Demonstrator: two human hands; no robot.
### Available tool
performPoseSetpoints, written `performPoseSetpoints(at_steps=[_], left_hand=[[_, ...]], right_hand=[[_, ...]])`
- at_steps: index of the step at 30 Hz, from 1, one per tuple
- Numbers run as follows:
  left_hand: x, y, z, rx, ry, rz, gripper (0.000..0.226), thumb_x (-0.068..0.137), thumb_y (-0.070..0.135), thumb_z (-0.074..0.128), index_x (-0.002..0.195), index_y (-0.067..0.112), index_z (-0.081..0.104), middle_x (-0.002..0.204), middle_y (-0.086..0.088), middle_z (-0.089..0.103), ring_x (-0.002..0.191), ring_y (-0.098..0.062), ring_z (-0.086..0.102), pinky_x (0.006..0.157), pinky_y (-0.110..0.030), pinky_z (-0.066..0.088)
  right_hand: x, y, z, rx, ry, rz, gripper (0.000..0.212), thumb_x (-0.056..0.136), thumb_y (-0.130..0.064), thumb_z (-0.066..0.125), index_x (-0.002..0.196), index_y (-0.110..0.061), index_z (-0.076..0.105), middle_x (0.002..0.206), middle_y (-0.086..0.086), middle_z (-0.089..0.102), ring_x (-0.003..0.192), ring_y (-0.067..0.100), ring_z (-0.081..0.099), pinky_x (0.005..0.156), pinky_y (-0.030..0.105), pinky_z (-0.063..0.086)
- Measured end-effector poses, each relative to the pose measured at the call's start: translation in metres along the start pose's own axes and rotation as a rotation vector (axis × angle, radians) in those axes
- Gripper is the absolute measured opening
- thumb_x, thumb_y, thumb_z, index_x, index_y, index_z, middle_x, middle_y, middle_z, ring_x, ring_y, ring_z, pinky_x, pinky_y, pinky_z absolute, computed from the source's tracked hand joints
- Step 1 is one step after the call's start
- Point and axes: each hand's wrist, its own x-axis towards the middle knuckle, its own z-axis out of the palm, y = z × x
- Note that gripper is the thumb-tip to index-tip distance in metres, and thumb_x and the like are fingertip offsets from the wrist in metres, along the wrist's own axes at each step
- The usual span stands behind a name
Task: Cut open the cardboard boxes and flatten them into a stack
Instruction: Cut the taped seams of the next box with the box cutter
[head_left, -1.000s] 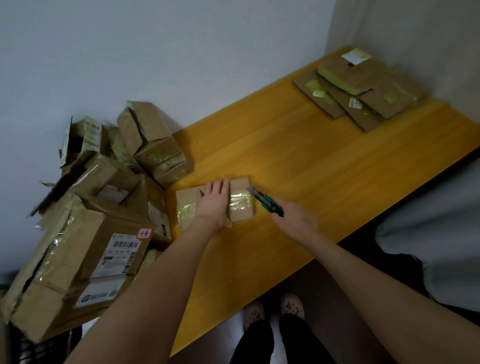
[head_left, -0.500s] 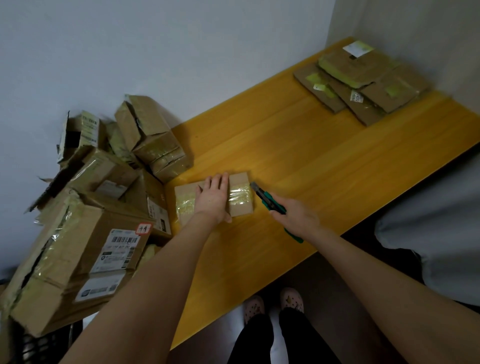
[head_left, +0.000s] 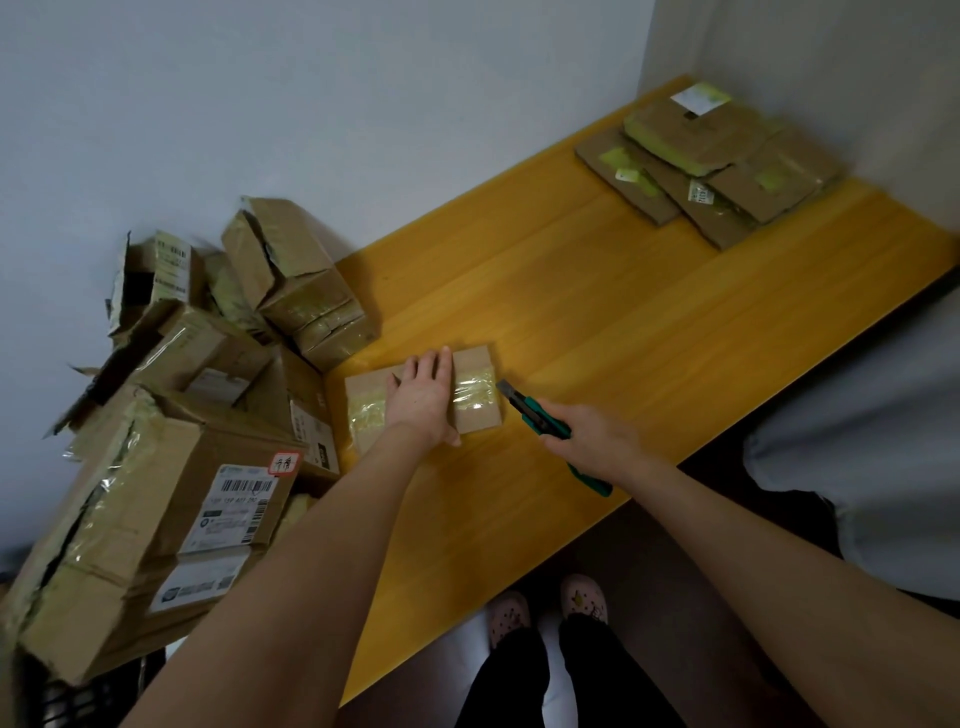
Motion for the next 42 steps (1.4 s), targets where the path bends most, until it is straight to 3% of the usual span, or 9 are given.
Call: performPoseSetpoints(at_steps=[3,9,15,20,24,30,35,38,42], left_hand=[[0.001,-0.001,-0.001,0.008,-0.001,-0.001,0.132,0.064,0.039,0.085,0.154,0.016,-0.009,0.161,-0.005,0.005,0.148,-0.031,0.004,0.119,-0.052,0.012],[0.003,-0.003,-0.001,0.005,0.012,0.003,0.132,0.063,0.043,0.086,0.154,0.017,-0.007,0.16,-0.005,0.009,0.147,-0.029,0.008,0.119,-0.053,0.015],[0.002,-0.001,-0.003,-0.085,0.058,-0.129,0.124,0.064,0.062,0.077,0.153,0.018,0.002,0.146,-0.011,0.027,0.134,-0.032,0.027,0.111,-0.052,0.025],[0.002,-0.002,0.001,-0.2,0.064,-0.222,0.091,0.079,0.063,0.064,0.148,0.02,0.023,0.137,-0.013,0.036,0.126,-0.033,0.036,0.098,-0.044,0.041],[0.0,-0.018,0.006,-0.5,0.017,-0.324,0.067,0.087,0.056,0.058,0.137,0.013,0.041,0.131,-0.013,0.05,0.119,-0.032,0.049,0.087,-0.037,0.045],[-0.014,-0.034,0.007,-1.111,0.242,-0.464,0.044,0.085,0.044,0.066,0.108,0.016,0.041,0.109,-0.006,0.059,0.08,-0.013,0.053,0.073,-0.034,0.044],[-0.022,-0.035,-0.008,-1.394,0.238,-0.447,0.066,0.088,0.044,0.064,0.142,0.017,0.039,0.123,-0.002,0.057,0.103,-0.02,0.06,0.093,-0.041,0.051],[-0.028,-0.038,-0.015,-1.485,0.179,-0.41,0.064,0.086,0.038,0.069,0.14,0.015,0.043,0.108,0.004,0.061,0.086,-0.008,0.06,0.07,-0.03,0.053],[-0.034,-0.041,-0.017,-1.521,0.166,-0.379,0.068,0.083,0.024,0.075,0.141,0.012,0.042,0.1,0.007,0.06,0.084,-0.007,0.061,0.06,-0.023,0.052]], right_hand=[[-0.001,0.002,0.003,-0.05,-0.021,0.012,0.057,0.096,-0.038,0.05,0.149,-0.036,0.027,0.116,-0.002,0.06,0.083,0.01,0.055,0.06,0.026,0.046],[-0.008,0.012,-0.005,-0.078,-0.053,-0.001,0.049,0.094,-0.037,0.053,0.14,-0.043,0.04,0.112,-0.002,0.062,0.089,0.014,0.061,0.074,0.035,0.055],[0.006,-0.013,0.002,0.611,0.188,0.3,0.019,0.096,-0.034,0.052,0.096,-0.016,0.055,0.086,0.004,0.057,0.077,0.018,0.056,0.067,0.031,0.046],[0.025,-0.053,0.022,0.953,0.011,0.496,0.044,0.097,-0.043,0.047,0.126,-0.01,0.053,0.118,0.007,0.059,0.104,0.023,0.056,0.082,0.035,0.044],[0.036,-0.075,0.04,1.077,0.003,0.53,0.049,0.097,-0.046,0.046,0.134,-0.013,0.05,0.113,0.001,0.06,0.095,0.018,0.058,0.067,0.029,0.043],[0.051,-0.093,0.033,1.047,0.103,0.404,0.043,0.099,-0.042,0.045,0.134,-0.018,0.044,0.1,-0.005,0.056,0.086,0.015,0.056,0.065,0.028,0.043],[0.06,-0.102,0.011,0.871,0.148,0.272,0.04,0.1,-0.04,0.043,0.131,-0.015,0.043,0.107,0.002,0.056,0.095,0.02,0.056,0.082,0.034,0.047],[0.061,-0.105,0.002,0.793,0.14,0.235,0.034,0.1,-0.04,0.042,0.125,-0.016,0.044,0.103,0.002,0.055,0.09,0.019,0.055,0.077,0.032,0.044],[0.059,-0.109,-0.002,0.757,0.112,0.229,0.029,0.1,-0.04,0.044,0.116,-0.017,0.046,0.103,0.003,0.057,0.091,0.02,0.057,0.078,0.033,0.047]])
